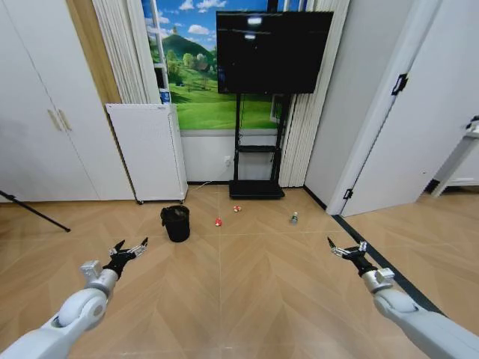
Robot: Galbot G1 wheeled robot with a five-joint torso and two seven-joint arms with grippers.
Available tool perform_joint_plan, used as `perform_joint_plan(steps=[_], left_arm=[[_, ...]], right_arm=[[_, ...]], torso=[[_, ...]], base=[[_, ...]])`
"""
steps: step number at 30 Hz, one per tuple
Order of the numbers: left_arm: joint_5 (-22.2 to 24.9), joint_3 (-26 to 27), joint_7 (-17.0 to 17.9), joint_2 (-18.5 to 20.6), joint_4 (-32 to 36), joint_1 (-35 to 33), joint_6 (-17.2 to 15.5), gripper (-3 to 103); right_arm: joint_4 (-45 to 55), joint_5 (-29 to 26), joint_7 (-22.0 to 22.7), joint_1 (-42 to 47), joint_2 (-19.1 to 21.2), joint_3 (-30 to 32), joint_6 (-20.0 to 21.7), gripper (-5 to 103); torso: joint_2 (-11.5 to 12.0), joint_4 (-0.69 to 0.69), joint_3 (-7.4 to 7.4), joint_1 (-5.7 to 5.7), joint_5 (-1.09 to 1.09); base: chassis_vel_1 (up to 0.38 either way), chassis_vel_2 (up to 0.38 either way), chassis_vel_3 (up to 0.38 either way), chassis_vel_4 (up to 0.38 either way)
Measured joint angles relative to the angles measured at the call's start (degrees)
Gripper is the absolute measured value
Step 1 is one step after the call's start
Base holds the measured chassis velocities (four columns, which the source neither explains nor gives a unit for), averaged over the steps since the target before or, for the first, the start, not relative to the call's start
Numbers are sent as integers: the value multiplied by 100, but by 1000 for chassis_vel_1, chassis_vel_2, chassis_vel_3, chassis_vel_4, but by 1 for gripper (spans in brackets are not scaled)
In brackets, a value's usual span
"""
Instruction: Pick up the trash bin and place the garbage on the floor into it.
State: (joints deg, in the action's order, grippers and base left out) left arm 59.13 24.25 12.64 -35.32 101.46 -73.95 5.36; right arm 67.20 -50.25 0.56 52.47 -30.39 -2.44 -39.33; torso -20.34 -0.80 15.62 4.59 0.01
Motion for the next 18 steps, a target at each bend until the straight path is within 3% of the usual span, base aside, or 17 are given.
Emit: perform_joint_plan(steps=[18], left_arm=[[-50,66,33,-62,15,-114,-13,100]], right_arm=[[20,185,69,30,-23,60,11,100]], torso=[[0,0,0,0,-1]], base=[[0,0,0,0]])
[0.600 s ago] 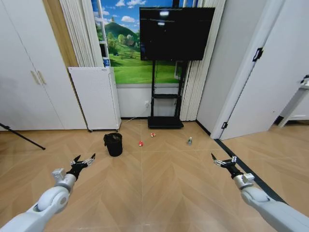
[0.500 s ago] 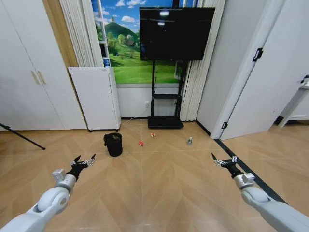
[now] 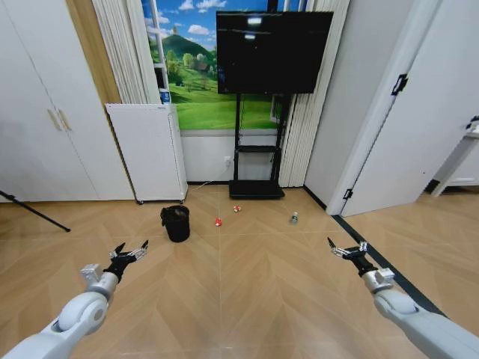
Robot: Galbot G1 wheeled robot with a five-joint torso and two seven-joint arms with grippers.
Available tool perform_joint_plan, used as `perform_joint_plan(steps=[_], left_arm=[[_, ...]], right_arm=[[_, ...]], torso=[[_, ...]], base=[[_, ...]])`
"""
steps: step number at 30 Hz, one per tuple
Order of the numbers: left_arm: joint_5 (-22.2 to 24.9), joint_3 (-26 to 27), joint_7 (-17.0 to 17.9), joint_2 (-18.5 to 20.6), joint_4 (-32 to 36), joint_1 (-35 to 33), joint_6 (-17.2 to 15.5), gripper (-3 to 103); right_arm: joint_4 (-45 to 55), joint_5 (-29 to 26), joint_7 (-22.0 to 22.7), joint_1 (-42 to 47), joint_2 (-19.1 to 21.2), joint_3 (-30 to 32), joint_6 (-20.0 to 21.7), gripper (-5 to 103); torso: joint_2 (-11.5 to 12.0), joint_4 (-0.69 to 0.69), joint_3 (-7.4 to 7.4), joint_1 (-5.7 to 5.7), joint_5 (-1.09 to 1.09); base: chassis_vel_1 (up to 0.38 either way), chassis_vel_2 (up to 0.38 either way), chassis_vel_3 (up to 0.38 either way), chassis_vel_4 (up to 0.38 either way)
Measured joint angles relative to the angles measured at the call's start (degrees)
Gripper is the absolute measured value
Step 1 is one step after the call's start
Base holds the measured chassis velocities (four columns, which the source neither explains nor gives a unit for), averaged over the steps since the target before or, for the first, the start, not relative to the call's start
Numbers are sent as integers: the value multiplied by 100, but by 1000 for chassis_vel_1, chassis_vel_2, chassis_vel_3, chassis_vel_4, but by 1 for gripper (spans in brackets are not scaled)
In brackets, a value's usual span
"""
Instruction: Pick up the trash bin and place the garbage on the floor into it.
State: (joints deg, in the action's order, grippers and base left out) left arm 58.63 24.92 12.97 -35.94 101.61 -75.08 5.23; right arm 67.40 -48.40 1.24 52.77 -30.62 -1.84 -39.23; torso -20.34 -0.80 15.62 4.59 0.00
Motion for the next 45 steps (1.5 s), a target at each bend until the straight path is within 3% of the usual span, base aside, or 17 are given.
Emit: perform_joint_plan(steps=[20,45], left_arm=[[-39,-28,19,-36,-15,-2,0,100],[-223,274,-32,-211,98,-478,24,100]], right_arm=[[9,59,-3,-65,-60,-83,-10,100],[9,191,-14,-71,-168,-110,-22,100]], torso=[[0,-1,0,0,0],[-1,0,0,-1,0]], base=[[0,0,0,0],[-37,36,33,-40]])
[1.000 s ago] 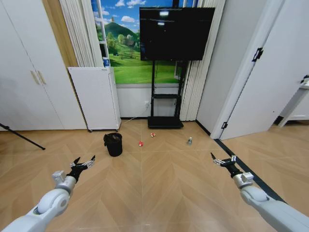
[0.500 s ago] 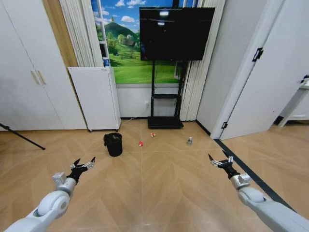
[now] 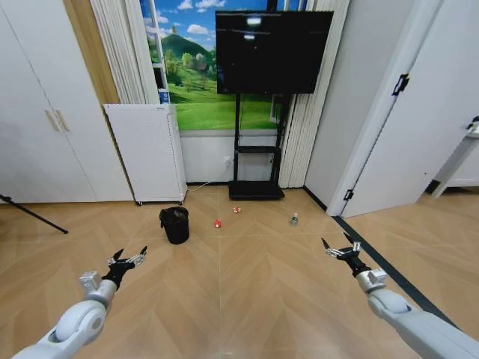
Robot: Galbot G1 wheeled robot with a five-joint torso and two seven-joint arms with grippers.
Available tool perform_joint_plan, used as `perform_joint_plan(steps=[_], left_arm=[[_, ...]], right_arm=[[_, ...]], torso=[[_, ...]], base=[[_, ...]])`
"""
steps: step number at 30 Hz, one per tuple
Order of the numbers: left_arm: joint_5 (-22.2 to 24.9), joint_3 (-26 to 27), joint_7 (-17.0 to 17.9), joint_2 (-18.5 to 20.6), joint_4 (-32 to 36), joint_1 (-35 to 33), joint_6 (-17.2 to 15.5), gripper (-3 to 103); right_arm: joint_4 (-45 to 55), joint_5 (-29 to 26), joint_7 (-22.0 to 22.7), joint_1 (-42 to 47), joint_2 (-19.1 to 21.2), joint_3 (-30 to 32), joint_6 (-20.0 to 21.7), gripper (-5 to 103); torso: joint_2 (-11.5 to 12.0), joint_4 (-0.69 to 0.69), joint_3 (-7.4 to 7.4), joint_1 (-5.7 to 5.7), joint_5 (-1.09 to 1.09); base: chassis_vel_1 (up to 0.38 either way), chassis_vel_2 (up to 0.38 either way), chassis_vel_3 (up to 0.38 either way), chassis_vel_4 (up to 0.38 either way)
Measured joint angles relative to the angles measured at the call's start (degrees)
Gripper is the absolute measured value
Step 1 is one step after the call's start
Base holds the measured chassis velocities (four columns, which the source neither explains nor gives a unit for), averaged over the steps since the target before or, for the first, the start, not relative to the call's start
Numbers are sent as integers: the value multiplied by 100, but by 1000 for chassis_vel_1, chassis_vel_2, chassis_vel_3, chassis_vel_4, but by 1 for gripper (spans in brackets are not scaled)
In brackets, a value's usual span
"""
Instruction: Pick up the trash bin and place the garbage on the floor into it.
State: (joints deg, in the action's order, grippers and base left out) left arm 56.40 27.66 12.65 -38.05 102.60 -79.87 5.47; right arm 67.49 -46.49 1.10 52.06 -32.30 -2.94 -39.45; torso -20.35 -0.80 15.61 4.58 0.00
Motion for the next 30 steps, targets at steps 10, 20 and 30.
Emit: perform_joint_plan(steps=[10,20,30], left_arm=[[-45,105,-23,-38,51,-135,24,100],[-89,111,-29,-84,62,-172,40,100],[-91,107,-21,-100,66,-184,43,100]], right_arm=[[107,73,15,107,-11,118,-12,100],[104,134,24,190,-37,199,-58,100],[120,158,44,183,-69,183,-65,100]], torso=[[0,2,1,1,1],[0,-1,0,1,1],[1,0,1,1,-1]], base=[[-197,241,188,-244],[-213,242,209,-248],[-206,242,211,-251]])
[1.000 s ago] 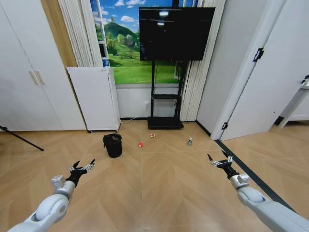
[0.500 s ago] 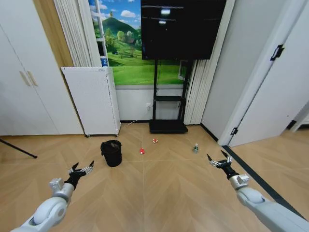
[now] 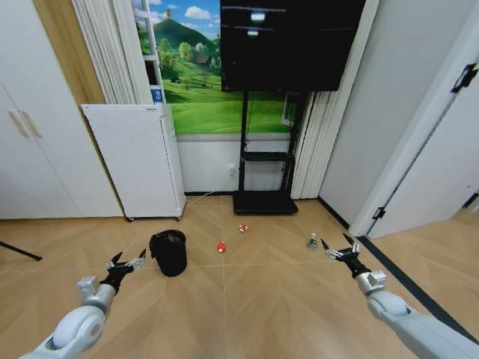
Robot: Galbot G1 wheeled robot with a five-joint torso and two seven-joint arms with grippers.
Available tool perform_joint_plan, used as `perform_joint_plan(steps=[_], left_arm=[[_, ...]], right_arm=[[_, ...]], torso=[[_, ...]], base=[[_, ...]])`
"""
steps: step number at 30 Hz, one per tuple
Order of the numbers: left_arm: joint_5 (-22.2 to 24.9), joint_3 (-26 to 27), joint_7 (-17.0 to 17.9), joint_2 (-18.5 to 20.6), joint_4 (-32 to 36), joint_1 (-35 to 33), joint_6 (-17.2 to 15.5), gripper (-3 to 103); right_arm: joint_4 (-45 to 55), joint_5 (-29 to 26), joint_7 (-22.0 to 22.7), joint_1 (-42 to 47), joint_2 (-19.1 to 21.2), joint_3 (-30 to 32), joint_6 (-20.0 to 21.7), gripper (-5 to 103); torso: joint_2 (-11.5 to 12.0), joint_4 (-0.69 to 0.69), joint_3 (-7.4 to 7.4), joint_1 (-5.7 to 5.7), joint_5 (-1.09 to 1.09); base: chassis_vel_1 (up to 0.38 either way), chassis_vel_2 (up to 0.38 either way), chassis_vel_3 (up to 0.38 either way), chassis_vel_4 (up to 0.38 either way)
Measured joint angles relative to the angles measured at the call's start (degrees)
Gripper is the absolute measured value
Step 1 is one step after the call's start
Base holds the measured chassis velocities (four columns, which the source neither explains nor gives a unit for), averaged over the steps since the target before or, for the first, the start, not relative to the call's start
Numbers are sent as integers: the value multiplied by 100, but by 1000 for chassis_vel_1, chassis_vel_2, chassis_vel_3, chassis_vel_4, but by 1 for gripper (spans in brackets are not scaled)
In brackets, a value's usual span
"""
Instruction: Pick up the trash bin and place the garbage on the floor into it.
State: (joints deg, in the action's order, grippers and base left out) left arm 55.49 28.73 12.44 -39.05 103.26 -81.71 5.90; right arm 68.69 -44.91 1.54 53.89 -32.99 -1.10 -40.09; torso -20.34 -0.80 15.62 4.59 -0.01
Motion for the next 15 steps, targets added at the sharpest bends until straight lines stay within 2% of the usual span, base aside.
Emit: perform_joint_plan(steps=[15], left_arm=[[-32,94,-22,-45,57,-103,22,100]], right_arm=[[81,91,65,85,-19,89,-9,100]], torso=[[0,0,0,1,2]], base=[[-206,235,215,-229]])
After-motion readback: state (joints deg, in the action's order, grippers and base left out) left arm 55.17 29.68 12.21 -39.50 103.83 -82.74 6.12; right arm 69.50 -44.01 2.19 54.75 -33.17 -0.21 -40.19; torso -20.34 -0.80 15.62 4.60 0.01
